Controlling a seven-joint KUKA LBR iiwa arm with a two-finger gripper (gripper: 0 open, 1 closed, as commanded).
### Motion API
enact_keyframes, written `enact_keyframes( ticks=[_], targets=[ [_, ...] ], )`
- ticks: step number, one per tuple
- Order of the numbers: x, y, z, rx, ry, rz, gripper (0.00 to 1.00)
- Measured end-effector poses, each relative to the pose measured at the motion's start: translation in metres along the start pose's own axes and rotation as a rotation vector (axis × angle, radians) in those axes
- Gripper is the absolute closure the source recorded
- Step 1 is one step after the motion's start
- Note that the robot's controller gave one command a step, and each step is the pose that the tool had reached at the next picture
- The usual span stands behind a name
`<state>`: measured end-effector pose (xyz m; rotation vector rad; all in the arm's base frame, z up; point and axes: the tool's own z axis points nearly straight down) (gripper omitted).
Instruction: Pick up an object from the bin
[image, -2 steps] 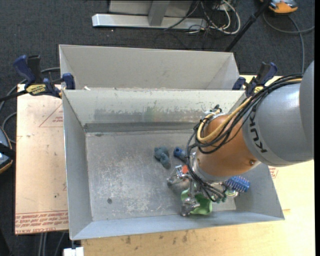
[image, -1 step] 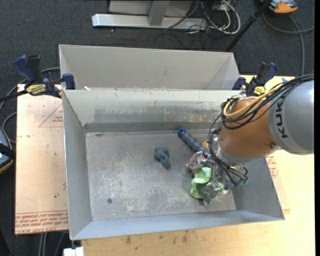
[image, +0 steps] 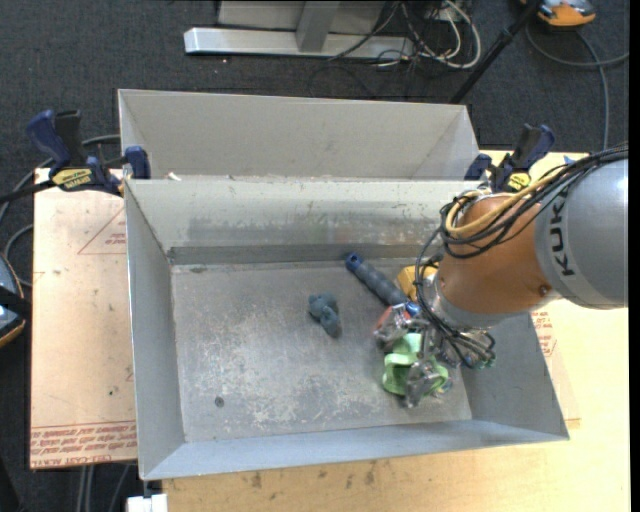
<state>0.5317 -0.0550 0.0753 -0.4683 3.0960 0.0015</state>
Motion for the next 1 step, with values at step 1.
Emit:
enact_keyframes(
  ticks=[1],
  targets=[
    [0.0009, 0.008, -0.1343, 0.002, 0.0, -0.058, 1.0]
  ],
)
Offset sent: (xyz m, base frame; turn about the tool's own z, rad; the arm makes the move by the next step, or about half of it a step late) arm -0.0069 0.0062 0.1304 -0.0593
